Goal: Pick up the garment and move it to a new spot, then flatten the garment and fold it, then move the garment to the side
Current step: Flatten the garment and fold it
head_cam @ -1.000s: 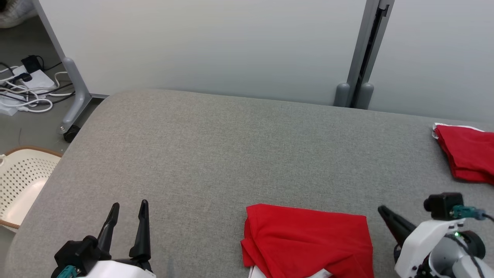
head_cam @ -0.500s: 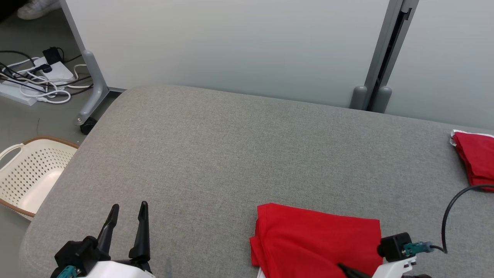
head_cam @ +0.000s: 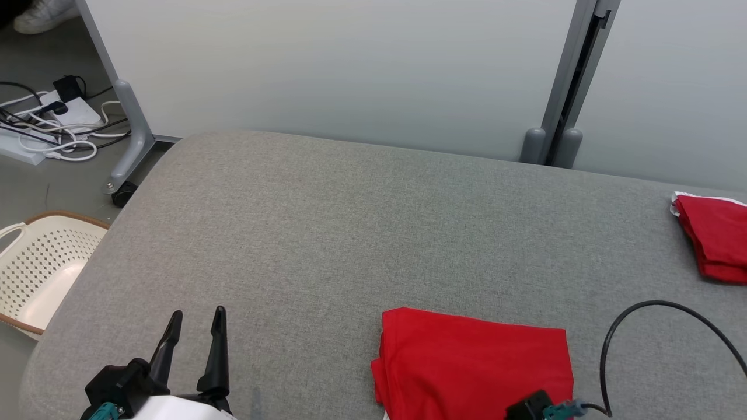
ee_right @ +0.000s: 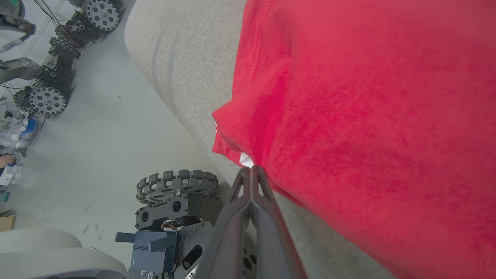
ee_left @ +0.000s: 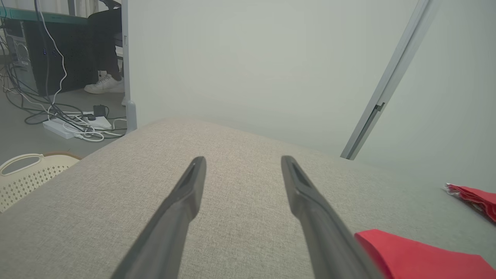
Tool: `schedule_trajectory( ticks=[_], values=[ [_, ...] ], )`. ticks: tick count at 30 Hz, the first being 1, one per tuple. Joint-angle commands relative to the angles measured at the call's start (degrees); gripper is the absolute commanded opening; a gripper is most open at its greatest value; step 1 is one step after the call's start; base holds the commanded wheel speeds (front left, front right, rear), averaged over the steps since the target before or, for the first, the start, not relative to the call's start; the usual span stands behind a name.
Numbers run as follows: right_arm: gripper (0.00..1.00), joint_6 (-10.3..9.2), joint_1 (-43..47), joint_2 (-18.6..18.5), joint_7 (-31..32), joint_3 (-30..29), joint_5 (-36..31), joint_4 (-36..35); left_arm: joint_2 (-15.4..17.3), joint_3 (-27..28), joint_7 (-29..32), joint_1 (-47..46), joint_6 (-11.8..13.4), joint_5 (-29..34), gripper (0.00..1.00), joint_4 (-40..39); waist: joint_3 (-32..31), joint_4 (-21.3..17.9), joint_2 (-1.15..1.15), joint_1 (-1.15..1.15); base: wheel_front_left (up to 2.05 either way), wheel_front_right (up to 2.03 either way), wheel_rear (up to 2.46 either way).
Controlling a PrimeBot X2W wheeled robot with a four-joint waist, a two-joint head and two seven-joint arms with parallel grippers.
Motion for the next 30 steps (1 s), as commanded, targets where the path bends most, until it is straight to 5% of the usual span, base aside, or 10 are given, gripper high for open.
schedule_trajectory(
  ticks=[1,15,26,27,28,29,30],
  values=[
    [0.00,0.04,-0.9,-0.2,-0.6,0.0,0.0,-0.2,0.3,0.0,-0.1,-0.4,0.2,-0.4,1.00,0.1,0.0,-0.1,0.00,0.00,0.00,0.00,0.00],
    [0.00,0.04,-4.5,-5.0,-10.5,-5.8,3.4,-7.8,0.2,0.7,-0.3,-0.2,0.3,-0.2,1.00,-0.5,0.0,-2.9,0.00,0.00,0.00,0.00,0.00],
    [0.00,0.06,-3.3,-7.2,-18.7,-17.2,-2.8,-3.7,0.1,1.1,-0.4,0.0,0.1,0.0,1.00,-0.7,0.2,-4.5,0.00,0.00,0.00,0.00,0.00],
    [0.07,0.05,-3.2,-6.7,-18.6,-18.0,-3.1,-3.4,0.1,1.1,-0.4,0.0,0.0,0.0,1.00,-0.7,0.2,-4.6,0.00,0.00,0.00,0.00,0.00],
    [0.38,0.05,-3.0,-6.3,-18.4,-18.6,-3.4,-3.1,0.1,1.1,-0.4,0.0,0.1,0.0,1.00,-0.7,0.2,-4.6,0.00,0.00,0.00,0.00,0.00],
    [1.00,0.05,-2.7,-5.8,-18.1,-19.3,-3.6,-2.8,0.1,1.1,-0.4,0.0,0.1,0.0,1.00,-0.6,0.2,-4.7,0.00,0.00,0.00,0.00,0.00],
    [1.00,0.06,-2.5,-5.4,-17.7,-19.9,-3.8,-2.6,0.2,1.1,-0.4,0.0,0.1,0.0,1.00,-0.6,0.3,-4.8,0.00,0.00,0.00,0.00,0.00]
  ],
)
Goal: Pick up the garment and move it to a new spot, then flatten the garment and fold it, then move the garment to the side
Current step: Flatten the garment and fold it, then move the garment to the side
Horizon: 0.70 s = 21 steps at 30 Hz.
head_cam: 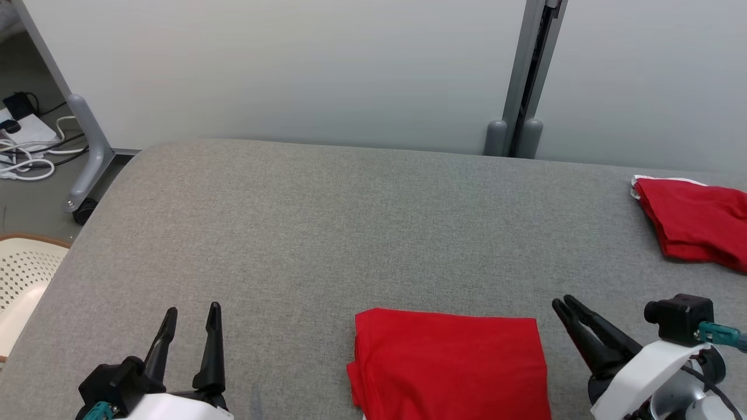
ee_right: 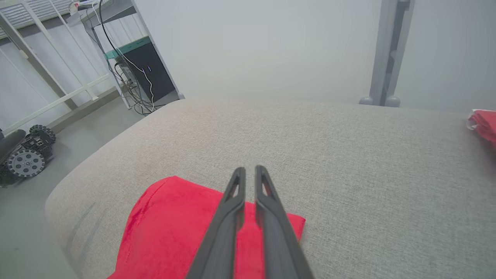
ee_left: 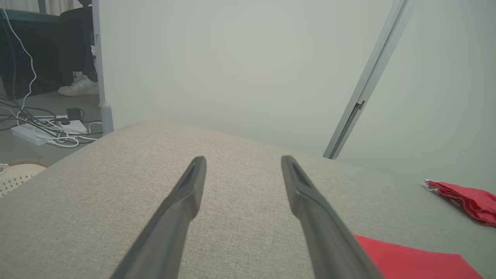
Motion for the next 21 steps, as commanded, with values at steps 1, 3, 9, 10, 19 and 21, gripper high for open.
schedule_trajectory(
  ticks=[1,3,9,10,19,21],
  values=[
    [1.00,0.07,0.8,0.3,0.5,-0.8,-0.8,0.3,0.4,0.2,-0.3,-0.1,0.0,0.3,1.00,0.0,0.1,-0.1,0.00,0.00,0.00,0.00,0.00],
    [1.00,0.07,0.8,0.7,1.0,-1.5,-0.9,0.7,0.4,0.1,-0.3,-0.2,0.0,0.3,1.00,0.0,0.1,-0.1,0.00,0.00,0.00,0.00,0.00],
    [1.00,0.07,1.1,2.6,5.2,-4.8,0.1,3.9,0.5,-0.1,-0.3,-0.6,-0.1,0.3,1.00,0.1,0.3,-0.1,0.00,0.00,0.00,0.00,0.00],
    [1.00,0.07,1.0,2.9,6.6,-5.2,1.0,4.7,0.5,-0.1,-0.3,-0.6,0.0,0.3,1.00,0.2,0.3,-0.1,0.00,0.00,0.00,0.00,0.00],
    [1.00,0.07,-1.5,4.4,15.5,-8.2,5.6,13.0,0.3,-0.7,-0.2,-1.4,-0.2,0.2,1.00,0.6,0.9,0.7,0.00,0.00,0.00,0.00,0.00],
    [1.00,0.08,-1.9,5.3,17.6,-8.8,7.2,15.2,0.3,-0.7,-0.2,-1.6,-0.2,0.1,1.00,0.7,1.1,1.0,0.00,0.00,0.00,0.00,0.00]
  ],
)
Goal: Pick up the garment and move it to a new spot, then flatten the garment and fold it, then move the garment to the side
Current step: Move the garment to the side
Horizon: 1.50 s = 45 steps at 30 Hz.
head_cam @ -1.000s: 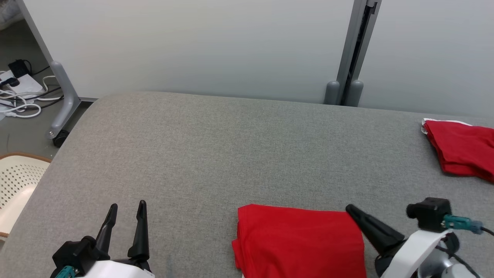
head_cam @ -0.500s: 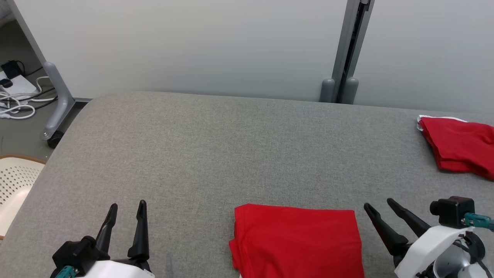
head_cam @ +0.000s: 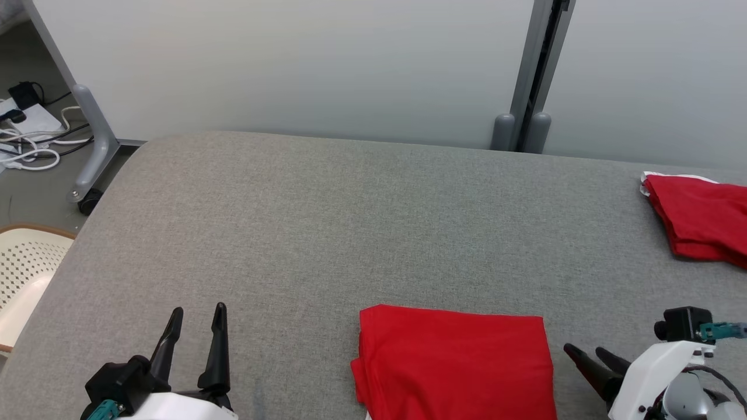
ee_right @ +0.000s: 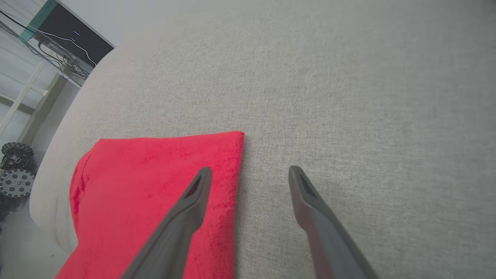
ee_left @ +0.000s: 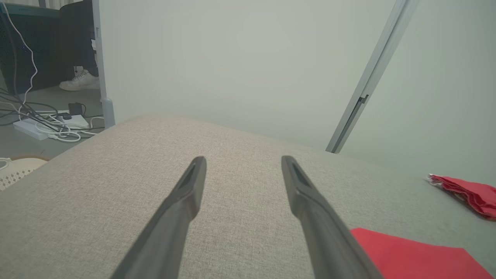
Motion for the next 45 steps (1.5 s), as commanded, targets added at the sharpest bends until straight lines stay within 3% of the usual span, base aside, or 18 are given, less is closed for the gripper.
schedule_trajectory(
  ticks=[1,17,26,28,29,31,38,45],
  values=[
    [1.00,0.08,-0.6,0.2,2.1,-0.1,1.2,1.5,0.3,0.0,-0.1,-1.3,-0.1,0.1,1.00,0.0,0.3,0.5,0.00,0.00,0.00,0.00,0.00],
    [1.00,0.05,-0.5,4.8,16.6,-1.1,19.4,8.3,-0.3,0.0,-0.2,-1.7,-0.5,0.1,1.00,1.0,1.1,2.5,0.00,0.00,0.00,0.00,0.00],
    [1.00,0.05,-1.5,4.8,16.0,-0.2,21.1,8.5,-0.1,-0.1,-0.2,-1.9,-0.5,0.2,1.00,1.2,0.9,3.1,0.00,0.00,0.00,0.00,0.00],
    [0.67,0.05,-1.9,4.5,15.2,0.2,21.0,8.1,-0.1,0.0,-0.2,-1.9,-0.4,0.2,1.00,1.3,0.9,3.2,0.00,0.00,0.00,0.00,0.00],
    [0.32,0.05,-2.0,4.5,14.9,0.5,21.3,7.8,-0.1,-0.1,-0.2,-1.9,-0.4,0.1,1.00,1.3,0.8,3.2,0.00,0.00,0.00,0.00,0.00],
    [0.00,0.05,-2.1,4.3,14.1,1.1,21.7,7.0,-0.2,-0.1,-0.2,-1.8,-0.4,0.1,1.00,1.4,0.8,3.2,0.00,0.00,0.00,0.00,0.00],
    [0.00,0.05,-2.6,2.2,9.1,3.7,20.7,4.0,0.0,0.0,-0.2,-1.5,-0.2,0.0,1.00,1.3,0.5,2.4,0.00,0.00,0.00,0.00,0.00],
    [0.00,0.05,-6.6,-2.1,3.7,10.6,16.8,0.3,-0.4,-0.3,-0.1,-1.7,-0.3,0.2,1.00,1.0,0.8,0.2,0.00,0.00,0.00,0.00,0.00]
  ],
)
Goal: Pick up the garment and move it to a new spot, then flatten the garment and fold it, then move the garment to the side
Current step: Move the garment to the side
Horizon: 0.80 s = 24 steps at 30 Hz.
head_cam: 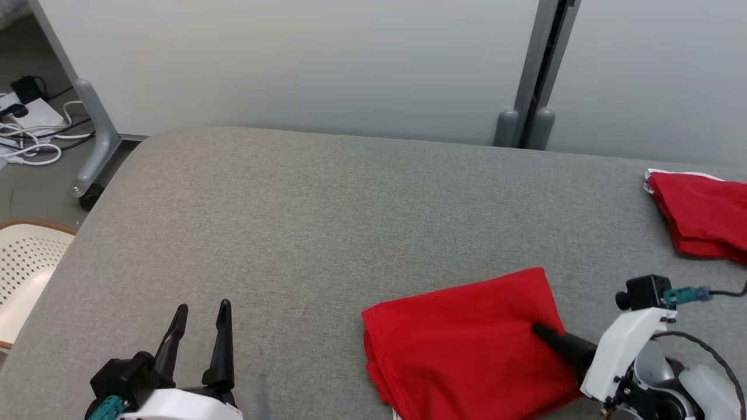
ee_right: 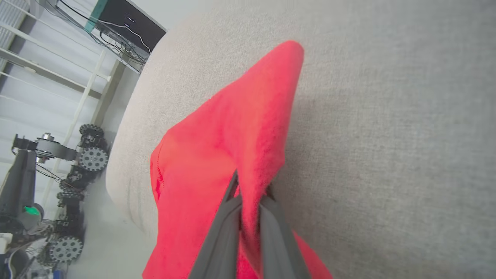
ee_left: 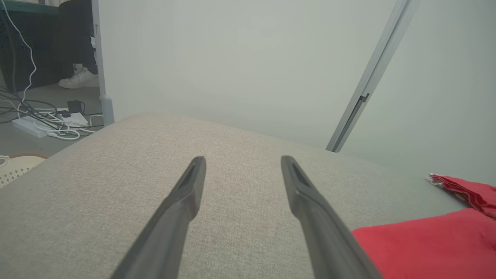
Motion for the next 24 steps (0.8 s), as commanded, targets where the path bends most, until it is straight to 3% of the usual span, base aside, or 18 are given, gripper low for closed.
schedule_trajectory(
  ticks=[1,11,17,24],
  values=[
    [0.00,0.02,-1.7,-1.4,-0.9,1.5,-1.1,-0.7,0.0,0.0,-0.1,-1.0,-0.1,0.3,1.00,-0.1,0.6,-0.8,0.00,0.00,0.00,0.00,0.00],
    [0.00,0.02,-20.4,-10.5,-7.7,12.4,-5.5,-2.1,-0.5,-0.4,-0.1,-4.7,-0.6,1.3,1.00,-1.1,7.5,-3.4,0.00,0.00,0.00,0.00,0.00],
    [0.00,0.01,-33.7,-15.6,-11.2,17.1,-3.7,1.9,-1.3,-1.5,-0.1,-9.1,-1.0,2.8,1.00,-1.3,14.7,-1.9,0.00,0.00,0.00,0.00,0.00],
    [0.00,0.02,-41.4,-20.7,-12.8,19.3,-2.2,6.9,-2.1,-1.8,-0.1,-11.4,-1.2,3.9,1.00,-1.1,18.7,-0.4,0.00,0.00,0.00,0.00,0.00]
  ],
)
